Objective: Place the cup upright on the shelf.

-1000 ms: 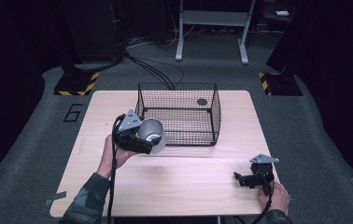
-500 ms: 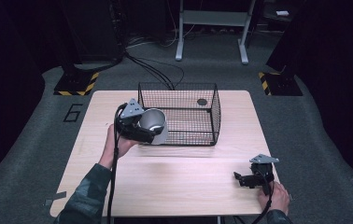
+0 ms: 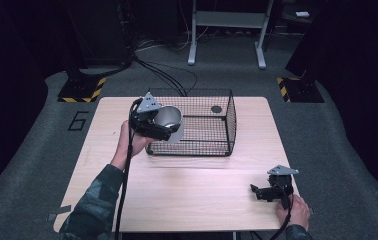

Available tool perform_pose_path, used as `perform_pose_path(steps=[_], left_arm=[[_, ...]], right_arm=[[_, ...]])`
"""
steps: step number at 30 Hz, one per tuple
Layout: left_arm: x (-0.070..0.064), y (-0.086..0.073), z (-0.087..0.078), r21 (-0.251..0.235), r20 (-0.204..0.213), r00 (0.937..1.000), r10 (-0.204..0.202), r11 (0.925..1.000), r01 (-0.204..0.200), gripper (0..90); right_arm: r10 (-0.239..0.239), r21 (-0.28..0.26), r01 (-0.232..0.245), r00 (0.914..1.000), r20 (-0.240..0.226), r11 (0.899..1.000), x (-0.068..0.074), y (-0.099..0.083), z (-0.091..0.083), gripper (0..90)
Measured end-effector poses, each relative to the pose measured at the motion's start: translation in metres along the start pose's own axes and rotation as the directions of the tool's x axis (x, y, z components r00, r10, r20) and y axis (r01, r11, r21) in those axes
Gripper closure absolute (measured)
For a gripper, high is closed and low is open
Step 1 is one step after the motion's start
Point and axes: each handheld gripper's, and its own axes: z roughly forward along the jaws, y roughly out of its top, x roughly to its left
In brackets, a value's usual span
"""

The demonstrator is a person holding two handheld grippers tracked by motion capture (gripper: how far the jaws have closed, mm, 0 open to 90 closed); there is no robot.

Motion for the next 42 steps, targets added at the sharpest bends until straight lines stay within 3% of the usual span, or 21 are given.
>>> perform_pose_path(steps=[7, 22, 33, 36, 42], left_arm=[[0.007, 0.006, 0.011, 0.015, -0.008, 0.9999, 0.010, 0.9998, -0.010, 6.4], [0.019, 0.011, 0.042, 0.049, -0.022, 0.9995, -0.021, 0.9986, 0.022, 6.3], [0.029, 0.008, 0.065, 0.091, -0.029, 0.9991, -0.030, 0.9953, 0.032, 6.3], [0.031, 0.005, 0.073, 0.100, -0.020, 0.9984, -0.054, 0.9935, 0.055, 6.3], [0.035, 0.001, 0.087, 0.125, -0.011, 0.9979, -0.064, 0.9901, 0.065, 6.3]], right_arm=[[0.000, -0.001, 0.000, 1.0000, 0.003, 1.000, 0.000, 0.000, 0.000, 0.0], [-0.001, 0.008, 0.001, 1.0000, -0.003, 1.000, 0.000, 0.000, 0.000, 0.0], [0.000, 0.003, 0.000, 1.0000, -0.001, 1.000, 0.000, 0.000, 0.000, 0.0], [-0.001, 0.008, 0.001, 1.0000, -0.004, 1.000, 0.000, 0.000, 0.000, 0.0], [-0.001, 0.008, 0.001, 1.0000, -0.003, 1.000, 0.000, 0.000, 0.000, 0.0]])
